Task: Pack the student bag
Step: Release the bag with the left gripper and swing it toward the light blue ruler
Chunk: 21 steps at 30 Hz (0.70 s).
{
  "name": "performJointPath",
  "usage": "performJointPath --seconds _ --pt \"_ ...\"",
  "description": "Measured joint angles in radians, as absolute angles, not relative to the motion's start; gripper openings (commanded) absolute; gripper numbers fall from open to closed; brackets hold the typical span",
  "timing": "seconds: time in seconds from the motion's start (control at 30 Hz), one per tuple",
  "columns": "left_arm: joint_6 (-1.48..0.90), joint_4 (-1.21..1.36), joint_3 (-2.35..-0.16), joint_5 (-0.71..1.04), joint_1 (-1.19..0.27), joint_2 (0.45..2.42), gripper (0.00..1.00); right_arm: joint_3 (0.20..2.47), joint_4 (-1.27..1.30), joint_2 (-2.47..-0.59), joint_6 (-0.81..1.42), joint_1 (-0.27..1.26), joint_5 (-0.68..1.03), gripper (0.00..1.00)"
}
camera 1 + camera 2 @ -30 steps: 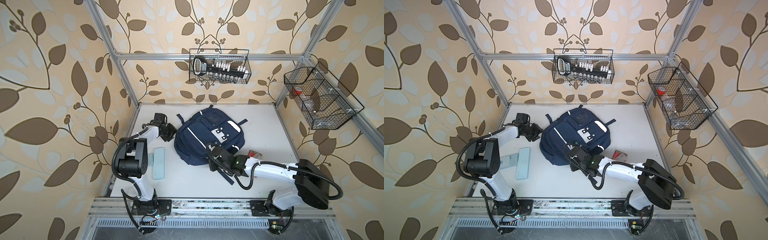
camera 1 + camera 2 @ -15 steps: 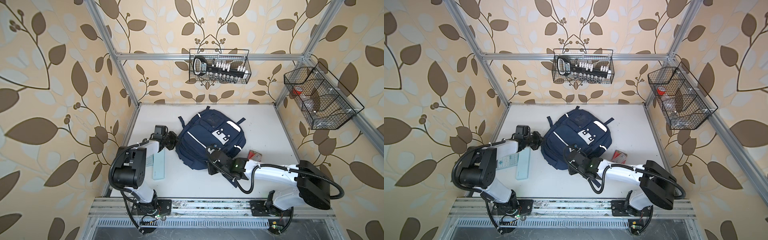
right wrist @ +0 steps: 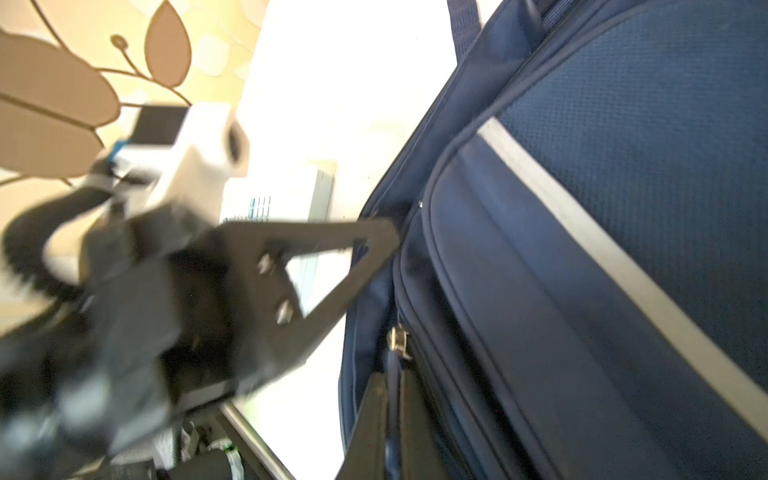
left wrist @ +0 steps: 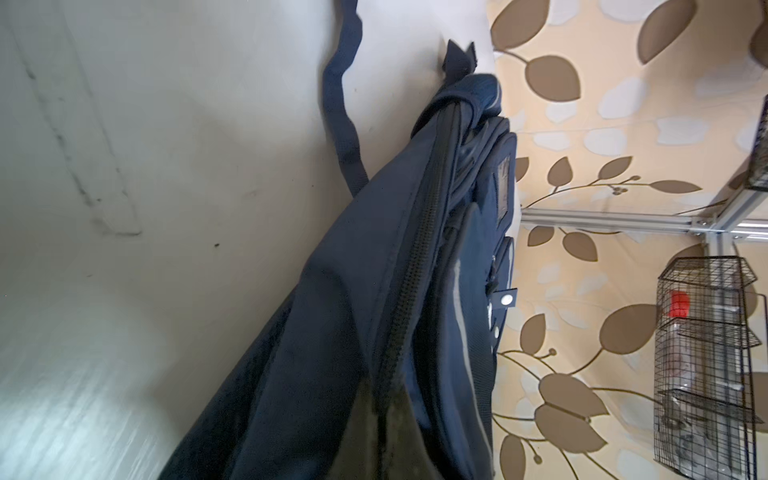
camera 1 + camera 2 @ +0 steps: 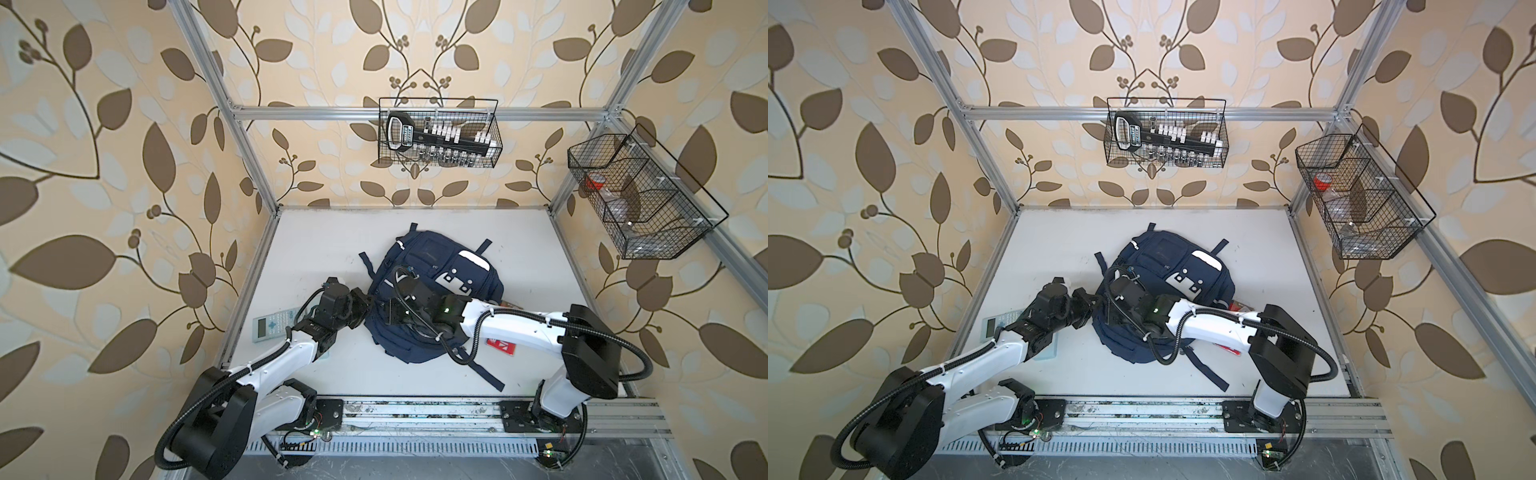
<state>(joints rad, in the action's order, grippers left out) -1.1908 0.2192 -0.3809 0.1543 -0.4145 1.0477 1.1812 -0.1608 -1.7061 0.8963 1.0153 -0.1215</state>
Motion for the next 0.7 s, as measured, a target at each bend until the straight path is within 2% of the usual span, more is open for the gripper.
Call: performJointPath --seconds 0.1,0.2,0.4,0.57,0.6,0.63,0.7 --pt "-1.151 0.162 -0.385 0.113 -0.417 0.984 0.0 1.28 -0.186 -1.79 0.921 0.985 -0.043 0.0" --pt "-1.097 0.134 -0.422 0.101 -0.421 1.018 0.0 1.319 -0.194 -1.825 0.927 0.938 0.044 0.0" --pt "-1.05 0.168 -0.434 0.019 -0.508 1.06 0.0 1.463 -0.391 -1.867 0.886 0.88 0.092 0.0" --pt "-1.048 0.175 -0.449 0.014 -0.529 1.124 0.0 1.479 -0.432 -1.888 0.858 0.841 0.129 0.0" --pt "-1.039 0.14 -0.473 0.014 -0.532 1.14 0.17 1.471 -0.432 -1.888 0.854 0.836 0.133 0.0" --pt "-1.023 0.081 -0.511 0.012 -0.537 1.155 0.36 1.462 -0.428 -1.887 0.849 0.834 0.135 0.04" --pt "-0.996 -0.056 -0.599 0.015 -0.553 1.171 0.55 1.447 -0.395 -1.886 0.837 0.828 0.124 0.35"
